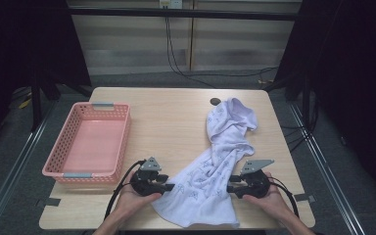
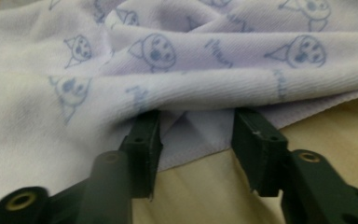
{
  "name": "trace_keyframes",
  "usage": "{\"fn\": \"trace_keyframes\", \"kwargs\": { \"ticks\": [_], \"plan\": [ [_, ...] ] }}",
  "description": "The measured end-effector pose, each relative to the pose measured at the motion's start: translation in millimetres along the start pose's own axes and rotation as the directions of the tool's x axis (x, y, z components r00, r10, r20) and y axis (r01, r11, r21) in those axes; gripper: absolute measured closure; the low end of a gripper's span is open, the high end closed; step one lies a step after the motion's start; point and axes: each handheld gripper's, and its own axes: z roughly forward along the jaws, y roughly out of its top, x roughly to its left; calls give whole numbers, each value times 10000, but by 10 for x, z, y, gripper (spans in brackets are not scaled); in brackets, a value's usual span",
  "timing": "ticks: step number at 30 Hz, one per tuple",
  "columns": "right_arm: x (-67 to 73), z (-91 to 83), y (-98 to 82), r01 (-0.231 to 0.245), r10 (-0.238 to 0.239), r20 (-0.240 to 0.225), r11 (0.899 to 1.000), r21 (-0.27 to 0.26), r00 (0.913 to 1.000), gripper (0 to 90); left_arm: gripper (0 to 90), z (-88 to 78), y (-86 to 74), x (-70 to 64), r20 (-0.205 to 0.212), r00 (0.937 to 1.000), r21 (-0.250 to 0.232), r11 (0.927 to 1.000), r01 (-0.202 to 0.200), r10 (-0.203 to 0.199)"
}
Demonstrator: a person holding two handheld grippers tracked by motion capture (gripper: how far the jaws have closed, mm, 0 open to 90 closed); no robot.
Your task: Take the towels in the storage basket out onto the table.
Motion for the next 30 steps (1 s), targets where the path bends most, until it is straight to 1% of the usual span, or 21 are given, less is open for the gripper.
{"fn": "trace_keyframes", "kwargs": {
  "ticks": [2, 3, 4, 5, 6, 7, 8, 9, 12, 13, 15, 16, 17, 19, 20, 21, 23, 25, 26, 27, 30],
  "plan": [
    [49, -15, -41, 286, -286, 13, 9996, -3, 9996, 500, 513, -27, -13, 12, -357, 9993, 12, 10000, -72, 72],
    [109, -44, -83, 691, -693, 283, 9976, 54, 9972, 514, 551, -38, -29, 8, -359, 9991, 32, 9997, -241, 242],
    [109, -44, -83, 691, -693, 283, 9976, 54, 9972, 514, 599, -38, -29, 8, -359, 9991, 32, 9997, -241, 242],
    [139, -76, -107, 794, -798, 330, 9968, 120, 9963, 599, 662, -32, -42, -51, -162, 9967, 201, 9967, -787, 791],
    [141, -94, -111, 856, -862, 286, 9961, 208, 9959, 679, 713, -28, -40, -98, -165, 9947, 363, 9942, -1009, 1015],
    [141, -94, -111, 856, -862, 286, 9961, 208, 9959, 679, 793, -28, -40, -98, -165, 9947, 363, 9942, -1009, 1015],
    [146, -112, -115, 797, -803, 200, 9964, 281, 9966, 782, 793, -25, -35, -144, -222, 9925, 520, 9915, -1191, 1204],
    [144, -147, -113, 665, -676, 210, 9965, 506, 9975, 869, 860, -32, -28, -163, -287, 9927, 682, 9910, -1150, 1172],
    [68, -204, -127, 331, -371, 625, 9974, 637, 9974, 882, 871, -72, -30, -132, -221, 9959, 771, 9934, -855, 875],
    [-36, -293, -151, -128, 86, 989, 9991, 413, 9951, 888, 872, -134, -34, -92, -283, 9980, 479, 9973, -553, 567],
    [-153, -409, -171, -568, 573, 1149, 9984, -77, 9917, 891, 872, -241, -29, -36, -80, 9999, -86, 9999, -89, 88],
    [-153, -409, -171, -568, 573, 1149, 9984, -77, 9917, 891, 872, -241, -29, -36, -80, 9999, -86, 9999, -89, 88],
    [-255, -538, -190, -927, 986, 1563, 9947, -447, 9828, 892, 872, -314, -37, -31, -246, 9997, -257, 9996, -76, 70],
    [-281, -570, -201, -930, 1003, 1714, 9944, -505, 9801, 893, 872, -334, -48, -35, -297, 9995, -221, 9997, -93, 87],
    [-359, -642, -240, -1174, 1278, 1819, 9908, -667, 9750, 893, 873, -346, -64, -40, -226, 9997, -201, 9998, -18, 13],
    [-359, -642, -240, -1174, 1278, 1819, 9908, -667, 9750, 893, 873, -358, -81, -52, -75, 9999, -301, 9994, 150, -152],
    [-430, -696, -254, -1263, 1403, 2236, 9891, -757, 9645, 893, 873, -378, -89, -77, 302, 9990, -486, 9982, 345, -330],
    [-550, -758, -225, -1540, 1831, 2564, 9795, -1297, 9491, 893, 872, -401, -89, -113, 153, 9995, -482, 9984, 280, -273],
    [-550, -758, -225, -1540, 1831, 2564, 9795, -1297, 9491, 893, 872, -404, -93, -116, 102, 9993, -476, 9982, 354, -350],
    [-618, -742, -221, -1528, 1843, 2809, 9796, -1303, 9419, 892, 872, -412, -108, -107, 4, 9989, -470, 9978, 476, -476],
    [-665, -683, -239, -1574, 1858, 2739, 9799, -1223, 9437, 891, 873, -454, -155, -85, -221, 9978, -288, 9976, 625, -632]
  ]
}}
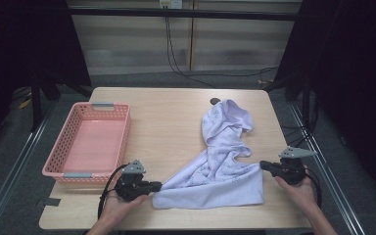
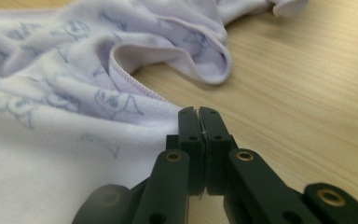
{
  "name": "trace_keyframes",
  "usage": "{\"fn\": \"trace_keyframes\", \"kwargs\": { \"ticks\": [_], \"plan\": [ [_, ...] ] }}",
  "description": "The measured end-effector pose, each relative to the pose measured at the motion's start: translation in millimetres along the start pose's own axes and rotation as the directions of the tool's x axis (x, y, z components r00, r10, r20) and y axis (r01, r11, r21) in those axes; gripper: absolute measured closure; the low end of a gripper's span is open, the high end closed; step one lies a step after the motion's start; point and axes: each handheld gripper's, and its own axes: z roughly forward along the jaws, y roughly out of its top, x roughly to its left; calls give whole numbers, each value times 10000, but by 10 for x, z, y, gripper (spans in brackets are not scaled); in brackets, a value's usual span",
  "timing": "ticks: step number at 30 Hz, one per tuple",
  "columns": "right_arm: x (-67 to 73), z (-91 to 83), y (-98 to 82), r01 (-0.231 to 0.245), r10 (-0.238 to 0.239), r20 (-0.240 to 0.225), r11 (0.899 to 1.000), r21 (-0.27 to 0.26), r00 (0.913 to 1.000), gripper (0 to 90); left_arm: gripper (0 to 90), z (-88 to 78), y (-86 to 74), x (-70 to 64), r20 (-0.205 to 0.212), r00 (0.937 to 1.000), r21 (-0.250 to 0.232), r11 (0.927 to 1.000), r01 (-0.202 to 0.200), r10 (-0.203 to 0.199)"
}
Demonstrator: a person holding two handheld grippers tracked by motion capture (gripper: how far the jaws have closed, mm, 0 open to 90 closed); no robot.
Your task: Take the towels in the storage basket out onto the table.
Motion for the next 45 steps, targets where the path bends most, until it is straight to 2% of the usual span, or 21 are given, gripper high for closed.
{"fn": "trace_keyframes", "kwargs": {
  "ticks": [1, 4, 5, 10, 13, 15, 20, 21, 23, 25, 26, 28, 29, 32, 36, 38, 40, 42, 43, 44, 45],
  "plan": [
    [29, 62, -16, 268, -266, -70, 9992, 280, 9996, 888, 872, -29, -31, 10, 64, 9998, -80, 9998, 162, -162],
    [57, 86, -24, 278, -256, -559, 9989, 373, 9981, 858, 862, -99, -117, 26, 456, 9986, -159, 9995, 281, -273],
    [102, 37, -34, 313, -289, -969, 9992, 233, 9949, 742, 740, -116, -138, 18, 465, 9988, -209, 9997, 149, -139],
    [226, -219, -119, 234, -258, -1466, 9996, -186, 9889, 667, 666, -196, -139, -29, 644, 9979, -700, 9975, -60, 105],
    [337, -259, -214, 401, -360, -1963, 9990, 173, 9799, 609, 670, -168, -131, -52, 739, 9969, -456, 9986, -251, 284],
    [466, -180, -274, 772, -562, -2440, 9940, 771, 9681, 525, 643, -116, -134, -82, 781, 9961, -250, 9989, -386, 404],
    [514, -76, -281, 1237, -895, -2462, 9841, 1273, 9651, 450, 581, -71, -143, -75, 617, 9971, -103, 9990, -444, 449],
    [514, -49, -296, 1290, -857, -2714, 9808, 1460, 9587, 407, 592, -62, -164, -50, 662, 9962, 106, 9983, -568, 560],
    [555, -58, -311, 1502, -1069, -2706, 9780, 1449, 9567, 385, 561, -62, -174, -46, 425, 9977, 93, 9986, -527, 522],
    [567, -65, -320, 1537, -1095, -2757, 9775, 1442, 9550, 386, 559, -77, -202, -17, 575, 9974, 129, 9990, -432, 424],
    [597, -94, -338, 1917, -1466, -2736, 9705, 1461, 9506, 471, 536, -82, -214, -13, 498, 9980, 135, 9991, -406, 399],
    [615, -100, -341, 2097, -1697, -2488, 9671, 1438, 9536, 506, 535, -73, -220, -19, 578, 9979, 168, 9994, -295, 284],
    [630, -104, -339, 2302, -1962, -2163, 9623, 1448, 9564, 596, 526, -40, -211, -41, 509, 9978, 343, 9984, -446, 428],
    [629, -110, -337, 2308, -1961, -2178, 9618, 1473, 9561, 663, 537, 1, -202, -64, 498, 9967, 544, 9963, -664, 637],
    [690, -121, -336, 2827, -2408, -2512, 9480, 1462, 9375, 832, 524, 31, -201, -79, 418, 9951, 757, 9928, -925, 895],
    [682, -114, -326, 2718, -2268, -2630, 9506, 1497, 9378, 865, 523, 55, -195, -86, 484, 9943, 744, 9923, -988, 953],
    [700, -114, -311, 2677, -2245, -2500, 9510, 1548, 9419, 869, 520, 98, -182, -134, 420, 9904, 844, 9872, -1350, 1318],
    [677, -128, -276, 2379, -2013, -2650, 9646, 1137, 9430, 872, 541, 115, -172, -185, 265, 9878, 990, 9829, -1553, 1534],
    [655, -138, -264, 2163, -1846, -2726, 9721, 909, 9442, 872, 592, 126, -174, -228, 383, 9834, 1059, 9778, -1807, 1776],
    [585, -167, -258, 1574, -1329, -2853, 9854, 648, 9492, 873, 769, 126, -174, -258, 197, 9775, 1192, 9702, -2108, 2100],
    [567, -175, -258, 1417, -1183, -2886, 9880, 614, 9501, 874, 851, 136, -169, -270, 369, 9798, 1257, 9718, -1994, 1963]
  ]
}}
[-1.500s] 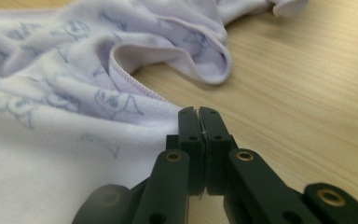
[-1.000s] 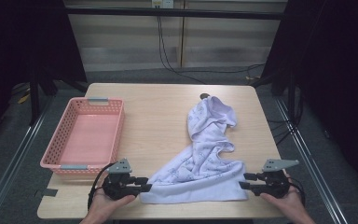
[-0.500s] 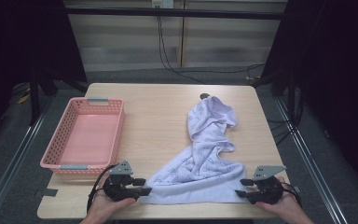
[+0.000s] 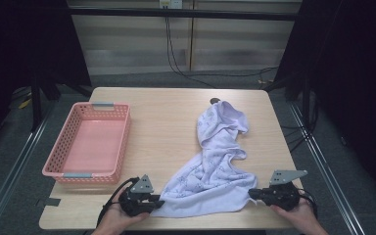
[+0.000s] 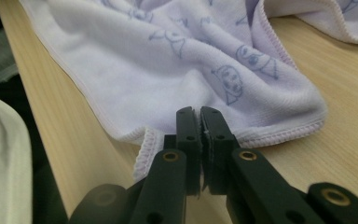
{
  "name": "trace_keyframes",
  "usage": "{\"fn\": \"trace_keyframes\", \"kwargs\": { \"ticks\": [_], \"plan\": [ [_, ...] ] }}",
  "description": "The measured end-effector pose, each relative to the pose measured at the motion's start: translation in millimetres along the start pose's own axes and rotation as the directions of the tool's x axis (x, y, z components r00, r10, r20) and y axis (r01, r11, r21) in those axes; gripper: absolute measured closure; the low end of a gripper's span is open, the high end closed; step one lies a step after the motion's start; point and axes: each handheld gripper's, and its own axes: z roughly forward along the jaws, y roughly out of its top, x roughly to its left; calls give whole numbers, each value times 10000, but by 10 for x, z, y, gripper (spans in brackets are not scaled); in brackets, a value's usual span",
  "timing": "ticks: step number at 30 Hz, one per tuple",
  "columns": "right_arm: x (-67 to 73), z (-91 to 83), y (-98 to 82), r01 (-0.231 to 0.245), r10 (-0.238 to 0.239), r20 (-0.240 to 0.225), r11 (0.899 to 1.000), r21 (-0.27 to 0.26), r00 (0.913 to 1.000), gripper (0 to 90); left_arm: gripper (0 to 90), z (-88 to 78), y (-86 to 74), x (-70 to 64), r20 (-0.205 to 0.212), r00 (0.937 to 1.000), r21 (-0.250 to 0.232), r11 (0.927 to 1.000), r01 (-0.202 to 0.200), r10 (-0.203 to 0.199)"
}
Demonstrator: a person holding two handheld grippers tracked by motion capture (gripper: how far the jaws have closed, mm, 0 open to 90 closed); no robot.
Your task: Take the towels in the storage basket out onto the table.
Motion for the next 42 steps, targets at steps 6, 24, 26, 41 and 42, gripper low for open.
{"fn": "trace_keyframes", "kwargs": {
  "ticks": [6, 24, 26, 41, 42],
  "plan": [
    [-95, -86, 31, -776, 751, -353, 9941, -756, 9965, 875, 878, -113, 37, 150, 690, 9928, -1073, 9886, 1052, -981],
    [-544, -495, 1139, -1104, 1073, -298, 9156, -3866, 9938, 880, 877, -731, 930, 702, 399, 9841, -3912, 9036, 1747, -1730],
    [-614, -570, 1334, -989, 1037, -105, 9073, -4086, 9946, 880, 878, -861, 1106, 735, 259, 9860, -4269, 8900, 1599, -1647],
    [-911, -1339, 2765, -56, 1088, 1454, 8182, -5749, 9834, 885, 878, -1962, 2305, 1020, -1822, 9700, -5953, 8032, 216, -1611],
    [-875, -1467, 2922, 145, 1060, 1624, 7949, -6066, 9810, 885, 878, -2126, 2416, 980, -1970, 9693, -6281, 7780, -95, -1473]
  ]
}}
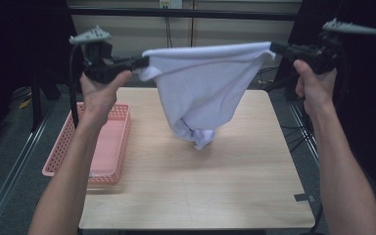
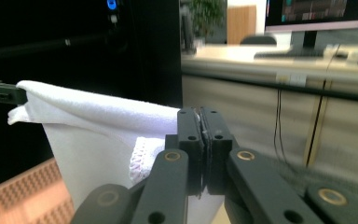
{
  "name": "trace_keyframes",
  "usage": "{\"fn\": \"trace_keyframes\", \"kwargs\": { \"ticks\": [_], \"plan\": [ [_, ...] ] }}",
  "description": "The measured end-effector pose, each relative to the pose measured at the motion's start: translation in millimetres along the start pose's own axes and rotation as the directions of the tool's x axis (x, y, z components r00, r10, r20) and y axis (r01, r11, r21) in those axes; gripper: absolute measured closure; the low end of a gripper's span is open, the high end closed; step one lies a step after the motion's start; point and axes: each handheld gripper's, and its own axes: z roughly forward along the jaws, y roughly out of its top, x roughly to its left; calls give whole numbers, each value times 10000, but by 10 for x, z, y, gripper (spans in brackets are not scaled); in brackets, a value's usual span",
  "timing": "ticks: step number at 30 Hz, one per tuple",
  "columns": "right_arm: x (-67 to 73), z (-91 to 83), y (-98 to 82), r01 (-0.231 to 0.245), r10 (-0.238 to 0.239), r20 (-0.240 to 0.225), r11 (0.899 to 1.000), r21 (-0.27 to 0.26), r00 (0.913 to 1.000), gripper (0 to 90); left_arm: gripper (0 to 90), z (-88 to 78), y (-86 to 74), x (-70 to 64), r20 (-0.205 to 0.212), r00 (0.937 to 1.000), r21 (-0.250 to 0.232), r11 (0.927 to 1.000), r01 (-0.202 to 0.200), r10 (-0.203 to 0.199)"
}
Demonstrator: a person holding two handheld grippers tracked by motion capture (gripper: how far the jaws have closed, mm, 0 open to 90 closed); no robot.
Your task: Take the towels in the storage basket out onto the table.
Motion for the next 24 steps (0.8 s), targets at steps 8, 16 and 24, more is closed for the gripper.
{"fn": "trace_keyframes", "kwargs": {
  "ticks": [8, 16, 24],
  "plan": [
    [140, -142, 190, 306, -323, -240, 9973, -667, 9992, 886, 877, -215, 94, -206, 94, 9981, 94, 9981, -605, 604],
    [216, -385, -831, -66, 146, -944, 9964, 843, 9954, 886, 873, -218, -1063, -456, 1265, 9917, 1746, 9846, -6, -219],
    [480, -881, -1769, -396, 702, -1214, 9704, 2384, 9901, 885, 870, -442, -1821, -758, 1978, 9756, 2746, 9608, 381, -952]
  ]
}}
